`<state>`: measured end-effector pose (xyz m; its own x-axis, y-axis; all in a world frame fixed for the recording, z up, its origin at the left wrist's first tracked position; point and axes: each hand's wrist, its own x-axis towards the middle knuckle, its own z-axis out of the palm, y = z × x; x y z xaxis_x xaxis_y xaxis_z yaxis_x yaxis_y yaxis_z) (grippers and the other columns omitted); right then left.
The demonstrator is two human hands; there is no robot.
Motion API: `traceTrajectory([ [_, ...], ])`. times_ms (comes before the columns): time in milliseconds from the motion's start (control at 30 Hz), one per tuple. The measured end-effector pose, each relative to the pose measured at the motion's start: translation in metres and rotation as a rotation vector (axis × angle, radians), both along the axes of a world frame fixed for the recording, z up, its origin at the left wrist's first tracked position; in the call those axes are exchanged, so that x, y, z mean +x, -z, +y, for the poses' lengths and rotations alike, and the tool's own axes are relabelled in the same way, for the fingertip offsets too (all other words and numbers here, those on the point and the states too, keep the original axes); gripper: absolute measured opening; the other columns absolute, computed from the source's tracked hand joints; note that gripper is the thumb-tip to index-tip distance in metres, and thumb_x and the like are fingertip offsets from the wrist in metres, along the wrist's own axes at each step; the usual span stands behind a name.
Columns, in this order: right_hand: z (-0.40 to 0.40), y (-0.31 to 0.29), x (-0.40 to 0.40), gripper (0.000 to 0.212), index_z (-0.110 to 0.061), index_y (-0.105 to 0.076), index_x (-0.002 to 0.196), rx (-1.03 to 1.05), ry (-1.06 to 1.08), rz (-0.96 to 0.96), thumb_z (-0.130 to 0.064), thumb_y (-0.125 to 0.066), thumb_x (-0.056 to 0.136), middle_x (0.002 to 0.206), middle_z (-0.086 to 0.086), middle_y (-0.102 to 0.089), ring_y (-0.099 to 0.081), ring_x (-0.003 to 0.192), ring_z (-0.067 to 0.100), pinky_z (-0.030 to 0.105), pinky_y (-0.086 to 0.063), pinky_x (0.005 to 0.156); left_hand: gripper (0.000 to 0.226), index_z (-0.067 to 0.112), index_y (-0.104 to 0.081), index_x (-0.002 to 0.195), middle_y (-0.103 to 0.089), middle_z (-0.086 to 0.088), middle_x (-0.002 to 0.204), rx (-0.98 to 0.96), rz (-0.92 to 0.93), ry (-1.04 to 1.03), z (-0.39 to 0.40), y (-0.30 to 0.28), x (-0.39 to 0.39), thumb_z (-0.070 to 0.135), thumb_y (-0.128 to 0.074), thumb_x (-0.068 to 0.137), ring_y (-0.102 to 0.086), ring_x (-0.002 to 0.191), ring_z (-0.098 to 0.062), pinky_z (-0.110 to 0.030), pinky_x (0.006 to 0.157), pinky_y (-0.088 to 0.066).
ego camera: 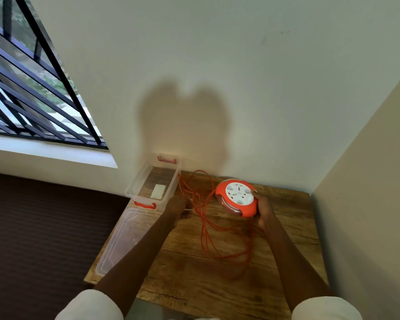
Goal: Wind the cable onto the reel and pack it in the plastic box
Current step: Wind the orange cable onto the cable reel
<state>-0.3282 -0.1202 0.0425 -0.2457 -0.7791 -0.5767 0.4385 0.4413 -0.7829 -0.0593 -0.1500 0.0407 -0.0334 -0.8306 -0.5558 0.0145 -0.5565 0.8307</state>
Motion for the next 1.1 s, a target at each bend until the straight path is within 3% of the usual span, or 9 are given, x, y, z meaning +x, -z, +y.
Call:
traceTrajectory([
  [167, 0.001, 0.004, -0.005, 0.045, -0.007, -0.056, 0.137, -0.006, -0.012, 0.023, -0.033, -0.057, 0.1, 0.131, 0.018, -0.065, -0.062, 0.12, 0.041, 0.058, -0.046, 0.108, 0.018, 0.006, -0.062, 0.098, -0.057, -0.013, 0.096, 0.102, 0.105, -0.043, 0.003, 0.007, 0.006, -0.002, -0.046, 0.095, -0.055, 0.086, -0.027, -0.038, 0.079, -0.053],
  [300, 0.002, 0.005, -0.009, 0.045, -0.007, -0.057, 0.136, 0.006, -0.012, 0.074, -0.035, -0.055, 0.102, 0.13, 0.018, -0.066, -0.062, 0.119, 0.042, 0.058, -0.047, 0.106, 0.021, 0.005, -0.062, 0.095, -0.067, -0.014, 0.097, 0.163, 0.27, -0.028, 0.007, 0.009, 0.003, -0.004, -0.043, 0.097, -0.063, 0.098, -0.031, -0.05, 0.104, -0.046],
  [400, 0.003, 0.003, -0.013, 0.044, -0.007, -0.057, 0.135, 0.0, -0.01, 0.101, -0.034, -0.056, 0.101, 0.128, 0.018, -0.066, -0.063, 0.117, 0.041, 0.058, -0.05, 0.102, 0.019, 0.003, -0.06, 0.104, -0.071, -0.016, 0.096, 0.142, 0.348, -0.067, 0.008, 0.008, -0.001, -0.004, -0.043, 0.099, -0.067, 0.094, -0.03, -0.046, 0.092, -0.053],
  [500, 0.004, -0.001, -0.016, 0.028, -0.013, -0.059, 0.124, -0.068, -0.022, 0.173, -0.028, -0.057, 0.1, 0.122, 0.017, -0.068, -0.068, 0.101, 0.035, 0.048, -0.059, 0.082, 0.021, 0.0, -0.06, 0.106, -0.073, -0.017, 0.093, 0.153, 0.372, -0.09, 0.008, 0.009, -0.002, -0.007, -0.041, 0.099, -0.068, 0.09, -0.029, -0.043, 0.087, -0.055],
  [633, 0.004, -0.002, -0.019, 0.032, -0.017, -0.056, 0.131, -0.106, -0.142, 0.357, -0.025, -0.059, 0.1, 0.123, 0.015, -0.068, -0.068, 0.104, 0.037, 0.053, -0.057, 0.088, 0.021, -0.004, -0.059, 0.109, -0.067, -0.022, 0.1, 0.192, 0.419, -0.118, 0.007, 0.011, -0.002, -0.007, -0.04, 0.101, -0.066, 0.091, -0.03, -0.044, 0.09, -0.053],
  [733, 0.006, -0.002, -0.014, 0.041, -0.02, -0.051, 0.14, -0.117, -0.233, 0.37, -0.023, -0.06, 0.1, 0.124, 0.01, -0.065, -0.067, 0.102, 0.03, 0.043, -0.061, 0.076, 0.022, 0.0, -0.064, 0.116, -0.068, -0.015, 0.096, 0.162, 0.289, -0.055, 0.007, 0.009, -0.007, -0.002, -0.052, 0.098, -0.066, 0.086, -0.024, -0.034, 0.071, -0.057],
  [833, 0.007, 0.0, -0.006, 0.037, -0.022, -0.051, 0.135, -0.118, -0.214, 0.268, -0.017, -0.06, 0.1, 0.118, 0.009, -0.066, -0.069, 0.096, 0.026, 0.033, -0.061, 0.059, 0.026, 0.02, -0.071, 0.113, -0.068, -0.003, 0.092, 0.086, 0.077, 0.058, 0.007, 0.003, -0.009, 0.01, -0.056, 0.094, -0.06, 0.084, -0.018, -0.027, 0.064, -0.045],
  [967, 0.004, 0.01, 0.003, 0.035, -0.01, -0.054, 0.135, -0.058, -0.212, 0.242, -0.014, -0.058, 0.1, 0.126, 0.02, -0.066, -0.065, 0.113, 0.041, 0.059, -0.054, 0.095, 0.019, 0.026, -0.068, 0.111, -0.069, -0.009, 0.113, -0.048, 0.003, 0.12, 0.004, -0.001, -0.01, 0.023, -0.056, 0.096, -0.058, 0.104, -0.027, -0.035, 0.083, -0.043],
  [1100, 0.002, 0.012, 0.011, 0.031, -0.006, -0.059, 0.129, -0.027, -0.249, 0.295, -0.013, -0.06, 0.099, 0.124, 0.024, -0.067, -0.065, 0.111, 0.044, 0.059, -0.053, 0.096, 0.027, 0.027, -0.065, 0.125, -0.067, 0.0, 0.127, -0.181, -0.055, 0.235, 0.0, -0.009, -0.014, 0.026, -0.054, 0.1, -0.055, 0.121, -0.023, -0.046, 0.105, -0.039],
])
